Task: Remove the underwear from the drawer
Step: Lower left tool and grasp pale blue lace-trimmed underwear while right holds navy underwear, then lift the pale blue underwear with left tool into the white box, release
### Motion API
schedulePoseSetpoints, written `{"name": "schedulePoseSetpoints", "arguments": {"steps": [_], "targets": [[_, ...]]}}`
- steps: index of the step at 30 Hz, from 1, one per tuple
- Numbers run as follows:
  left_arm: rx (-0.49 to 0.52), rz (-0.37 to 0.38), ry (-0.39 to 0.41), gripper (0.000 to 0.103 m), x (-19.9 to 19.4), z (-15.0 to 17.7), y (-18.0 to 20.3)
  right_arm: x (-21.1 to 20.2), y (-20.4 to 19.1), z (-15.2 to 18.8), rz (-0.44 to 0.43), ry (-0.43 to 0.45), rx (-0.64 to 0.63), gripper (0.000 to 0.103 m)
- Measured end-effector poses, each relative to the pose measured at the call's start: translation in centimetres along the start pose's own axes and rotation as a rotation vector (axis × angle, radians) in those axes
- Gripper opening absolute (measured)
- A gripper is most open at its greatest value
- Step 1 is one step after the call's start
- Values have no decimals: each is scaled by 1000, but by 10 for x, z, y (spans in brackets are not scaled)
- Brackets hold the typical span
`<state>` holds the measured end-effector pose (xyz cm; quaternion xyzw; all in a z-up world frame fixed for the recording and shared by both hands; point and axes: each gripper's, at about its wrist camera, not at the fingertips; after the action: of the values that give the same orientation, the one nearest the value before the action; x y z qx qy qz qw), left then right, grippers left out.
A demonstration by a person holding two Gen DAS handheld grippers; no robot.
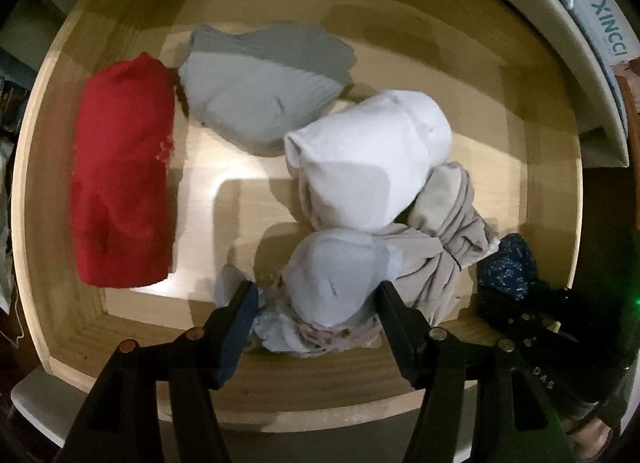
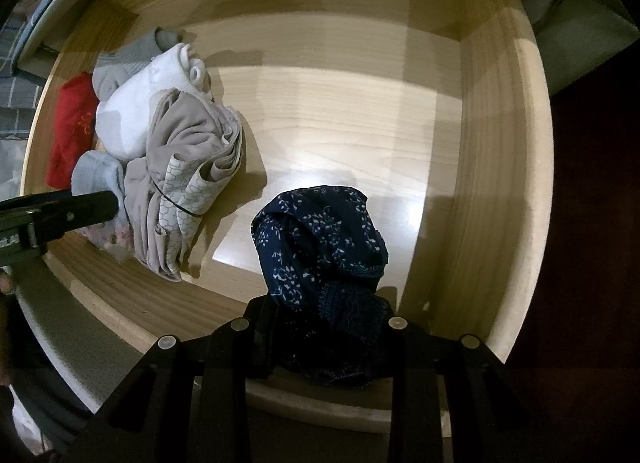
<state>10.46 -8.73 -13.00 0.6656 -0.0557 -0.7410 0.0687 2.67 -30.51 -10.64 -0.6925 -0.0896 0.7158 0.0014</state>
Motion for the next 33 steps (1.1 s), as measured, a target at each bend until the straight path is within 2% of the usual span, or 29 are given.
{"name": "schedulePoseSetpoints", "arguments": {"steps": [6,10,12,18,28,33], "targets": [[4,-11,-5,63,3,-2,0,5,-3,-3,0,-3,2,27],[13,-88,-6,62,8,-3,-3,5,-3,-3,1,-4,2,27],[23,-89,0,47,10,-3,-4,5,-3,-3,0,-4,2,27],[40,-79,22,34,6,0,-6,6,-4,-3,1,-6,0,27],[77,-85,70,30,-9,11,-1,11,-9,-5,8,-16,-4,27],[98,-82,124,30,-28,18,2,14,-11,-6,12,-19,-4,27]]}}
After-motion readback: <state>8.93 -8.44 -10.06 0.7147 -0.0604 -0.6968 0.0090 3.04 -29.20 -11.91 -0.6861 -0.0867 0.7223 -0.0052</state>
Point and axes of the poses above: each gripper's, at about its wrist camera, not at the fingertips, and x roughly the way its jaws point, y to its right, z to its underside, and after that the axes turned 9 degrees about -x, right-handed
